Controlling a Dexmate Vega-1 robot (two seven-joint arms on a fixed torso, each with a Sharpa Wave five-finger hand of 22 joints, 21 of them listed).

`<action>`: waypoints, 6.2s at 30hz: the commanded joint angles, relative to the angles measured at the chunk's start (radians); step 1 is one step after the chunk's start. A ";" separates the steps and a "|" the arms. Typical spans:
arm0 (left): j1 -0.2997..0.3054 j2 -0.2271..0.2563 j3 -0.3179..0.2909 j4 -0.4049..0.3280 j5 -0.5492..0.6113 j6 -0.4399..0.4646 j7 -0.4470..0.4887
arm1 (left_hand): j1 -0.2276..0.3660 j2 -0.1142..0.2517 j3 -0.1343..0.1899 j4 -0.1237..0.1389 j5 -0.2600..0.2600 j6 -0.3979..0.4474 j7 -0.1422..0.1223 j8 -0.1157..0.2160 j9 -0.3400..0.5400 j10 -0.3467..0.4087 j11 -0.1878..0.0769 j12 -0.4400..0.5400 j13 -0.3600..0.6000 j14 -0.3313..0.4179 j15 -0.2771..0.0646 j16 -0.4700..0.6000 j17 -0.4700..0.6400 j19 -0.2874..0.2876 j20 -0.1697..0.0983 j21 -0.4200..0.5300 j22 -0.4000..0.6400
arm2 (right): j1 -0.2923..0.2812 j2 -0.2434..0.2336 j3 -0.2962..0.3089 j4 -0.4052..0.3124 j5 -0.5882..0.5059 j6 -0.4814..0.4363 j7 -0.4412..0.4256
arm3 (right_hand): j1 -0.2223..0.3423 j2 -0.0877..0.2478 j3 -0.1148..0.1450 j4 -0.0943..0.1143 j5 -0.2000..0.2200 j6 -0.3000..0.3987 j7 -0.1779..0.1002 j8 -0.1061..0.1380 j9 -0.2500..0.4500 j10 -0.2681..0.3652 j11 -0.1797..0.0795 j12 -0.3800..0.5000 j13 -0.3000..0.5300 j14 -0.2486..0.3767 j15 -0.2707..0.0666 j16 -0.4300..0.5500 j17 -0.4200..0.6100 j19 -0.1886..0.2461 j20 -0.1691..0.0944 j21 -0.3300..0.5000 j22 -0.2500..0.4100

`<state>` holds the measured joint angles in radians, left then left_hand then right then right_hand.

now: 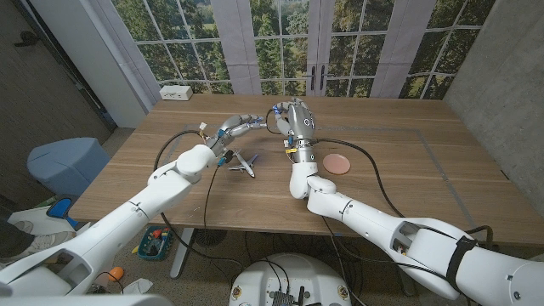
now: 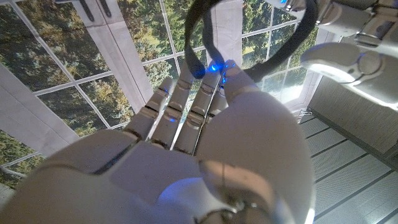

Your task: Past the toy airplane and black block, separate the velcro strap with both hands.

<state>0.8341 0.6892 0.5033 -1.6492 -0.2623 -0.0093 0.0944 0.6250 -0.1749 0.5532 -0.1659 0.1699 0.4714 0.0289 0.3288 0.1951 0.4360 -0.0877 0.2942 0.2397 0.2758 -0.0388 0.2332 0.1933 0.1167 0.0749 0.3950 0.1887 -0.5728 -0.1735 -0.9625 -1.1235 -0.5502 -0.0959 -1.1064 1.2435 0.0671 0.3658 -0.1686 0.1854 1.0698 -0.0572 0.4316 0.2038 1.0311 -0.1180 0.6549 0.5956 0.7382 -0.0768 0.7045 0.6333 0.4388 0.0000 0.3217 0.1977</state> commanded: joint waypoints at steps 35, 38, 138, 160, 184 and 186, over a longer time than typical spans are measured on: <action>0.012 -0.052 0.011 -0.010 0.055 0.005 0.127 | 0.138 0.383 0.106 0.026 0.012 0.359 0.014 0.048 0.000 0.389 -0.021 0.153 0.119 0.251 -0.087 0.159 0.051 0.183 -0.022 0.077 0.022 | -0.022 -0.023 0.014 -0.040 -0.045 0.040 -0.011 | -0.001 -0.001 0.009 0.002 0.007 0.016 -0.007 -0.003 0.001 0.041 -0.037 -0.002 0.012 0.010 -0.152 -0.025 0.034 -0.015 0.000 0.009 0.004; 0.021 -0.053 0.008 -0.028 0.078 0.027 0.165 | 0.155 0.381 0.106 0.017 0.012 0.390 0.028 0.048 -0.001 0.417 -0.016 0.165 0.130 0.294 -0.103 0.192 0.067 0.219 -0.039 0.103 0.027 | -0.024 -0.020 0.021 -0.034 -0.053 0.040 -0.011 | -0.002 -0.001 0.010 0.002 0.007 0.016 -0.009 -0.003 0.001 0.040 -0.039 -0.001 0.014 0.010 -0.150 -0.028 0.035 -0.015 0.001 0.010 0.004; 0.058 -0.021 0.006 -0.256 0.236 0.385 0.352 | 0.262 0.378 0.157 0.035 0.014 0.463 0.116 -0.026 0.117 0.520 0.032 0.378 0.349 0.463 -0.111 0.309 0.223 0.256 -0.030 0.362 0.120 | -0.073 0.042 0.257 0.070 -0.230 0.080 -0.011 | -0.104 0.008 0.059 -0.012 -0.004 0.032 -0.036 -0.040 -0.011 0.083 -0.039 -0.136 -0.086 0.077 -0.148 -0.139 0.129 0.013 0.000 0.067 0.002; 0.081 -0.038 -0.013 -0.295 0.234 0.445 0.384 | 0.266 0.369 0.154 0.015 0.013 0.471 0.130 -0.048 0.096 0.537 0.050 0.357 0.311 0.471 -0.102 0.303 0.216 0.245 -0.027 0.391 0.121 | -0.077 -0.025 0.185 -0.039 -0.092 -0.058 0.000 | -0.194 0.002 0.045 0.026 0.006 -0.152 -0.054 -0.141 -0.010 -0.104 -0.035 -0.254 -0.092 -0.009 -0.124 -0.225 0.109 0.002 0.023 0.083 0.002; 0.012 -0.053 -0.031 -0.209 0.185 0.530 0.392 | 0.272 0.368 0.150 -0.001 0.020 0.496 0.143 -0.061 0.078 0.555 0.063 0.360 0.313 0.492 -0.095 0.305 0.209 0.250 -0.021 0.423 0.120 | -0.093 -0.109 0.215 -0.157 0.180 -0.033 0.135 | -0.463 0.095 0.030 0.133 0.043 -0.346 -0.007 -0.232 0.001 -0.374 0.056 -0.429 -0.130 -0.190 -0.077 -0.368 0.042 -0.019 -0.007 0.110 0.004; 0.005 -0.053 -0.032 -0.200 0.180 0.535 0.392 | 0.273 0.370 0.149 -0.001 0.020 0.497 0.144 -0.062 0.077 0.554 0.065 0.359 0.314 0.492 -0.095 0.305 0.209 0.250 -0.022 0.425 0.120 | -0.095 -0.110 0.219 -0.163 0.190 -0.035 0.141 | -0.471 0.093 0.028 0.134 0.044 -0.350 -0.001 -0.233 0.001 -0.377 0.057 -0.431 -0.132 -0.194 -0.068 -0.373 0.036 -0.017 -0.007 0.112 0.004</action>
<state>0.8732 0.6353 0.4768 -1.8890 -0.0551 0.4808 0.4922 0.8909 0.2008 0.6988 -0.1626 0.1856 0.8937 0.1037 0.2688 0.2705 0.9842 -0.0250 0.6535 0.5495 0.7594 -0.0804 0.5383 0.4012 0.3647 0.0482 0.8145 0.3039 -0.6525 -0.2506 -0.7666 -1.2313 -0.4540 -0.1477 -1.0230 0.7907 0.1596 0.3919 -0.0395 0.2221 0.7192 -0.0710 0.1993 0.2026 0.6623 -0.0644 0.2274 0.4633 0.5534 -0.0533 0.3392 0.6736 0.4166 -0.0028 0.4255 0.1977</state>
